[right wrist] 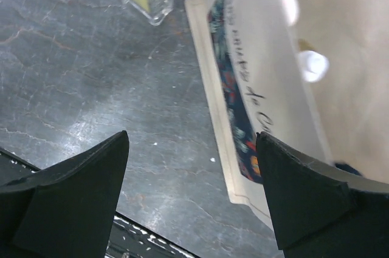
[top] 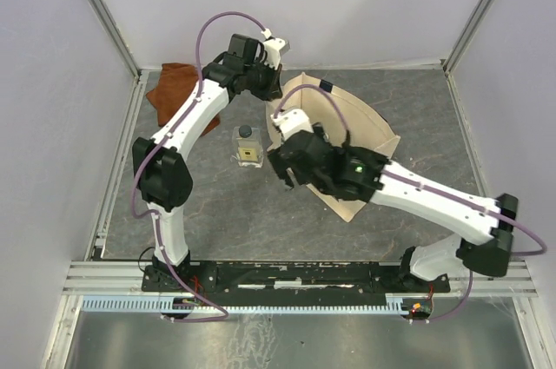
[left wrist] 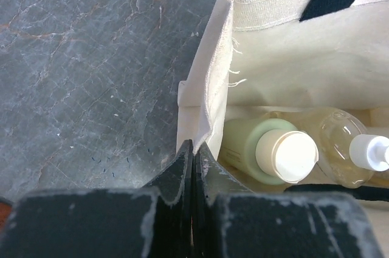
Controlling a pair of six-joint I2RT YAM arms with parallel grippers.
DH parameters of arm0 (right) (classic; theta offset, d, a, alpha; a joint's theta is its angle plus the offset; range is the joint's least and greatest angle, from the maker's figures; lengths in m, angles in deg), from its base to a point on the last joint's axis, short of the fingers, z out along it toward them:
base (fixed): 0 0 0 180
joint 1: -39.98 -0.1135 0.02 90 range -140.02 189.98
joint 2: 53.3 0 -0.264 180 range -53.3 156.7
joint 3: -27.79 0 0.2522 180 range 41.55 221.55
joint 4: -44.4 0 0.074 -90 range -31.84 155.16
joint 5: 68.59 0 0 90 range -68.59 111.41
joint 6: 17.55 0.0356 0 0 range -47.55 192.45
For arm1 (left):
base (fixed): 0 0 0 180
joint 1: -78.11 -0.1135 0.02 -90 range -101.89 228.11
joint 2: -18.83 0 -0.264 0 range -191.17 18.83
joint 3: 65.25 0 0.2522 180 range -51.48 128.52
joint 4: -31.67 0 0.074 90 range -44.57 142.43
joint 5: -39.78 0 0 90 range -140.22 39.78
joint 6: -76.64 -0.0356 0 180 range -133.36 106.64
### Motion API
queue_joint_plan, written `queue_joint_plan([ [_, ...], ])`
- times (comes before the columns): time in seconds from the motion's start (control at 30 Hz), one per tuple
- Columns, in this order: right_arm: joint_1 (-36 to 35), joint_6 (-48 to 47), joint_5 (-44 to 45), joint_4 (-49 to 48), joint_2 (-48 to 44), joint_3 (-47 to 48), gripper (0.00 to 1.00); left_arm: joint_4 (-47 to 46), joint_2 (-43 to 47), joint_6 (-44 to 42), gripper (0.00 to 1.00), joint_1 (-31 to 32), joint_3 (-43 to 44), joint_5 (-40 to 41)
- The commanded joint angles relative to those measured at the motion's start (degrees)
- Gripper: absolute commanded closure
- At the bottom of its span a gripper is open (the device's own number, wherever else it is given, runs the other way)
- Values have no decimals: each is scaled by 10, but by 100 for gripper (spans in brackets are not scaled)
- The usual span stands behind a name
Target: Place the personal care products into the canvas bag
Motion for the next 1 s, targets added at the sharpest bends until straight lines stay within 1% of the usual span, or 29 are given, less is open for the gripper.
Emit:
queue_joint_plan([
  [0.0,-6,-27,-46,-108,38,-8,7,-21,-4,-21,97,-16,36,3],
  [0.2,-6,-88,-74,-177,92,-25,6,-30,-6,-8,97,-30,39,3],
  [0.27,-6,-114,-73,-222,101,-43,5,-31,-4,-5,97,-37,39,2],
  [0.33,-4,-140,-77,-287,106,-70,3,-31,-2,-2,97,-41,38,0],
  [0.47,25,-161,-117,-369,131,-97,2,-31,4,-2,97,-49,35,-4],
  [0.67,62,-191,-164,-409,187,-80,2,-39,10,1,97,-56,19,-10],
  [0.97,117,-222,-236,-476,232,-76,2,-67,26,-1,97,-60,-15,-1],
])
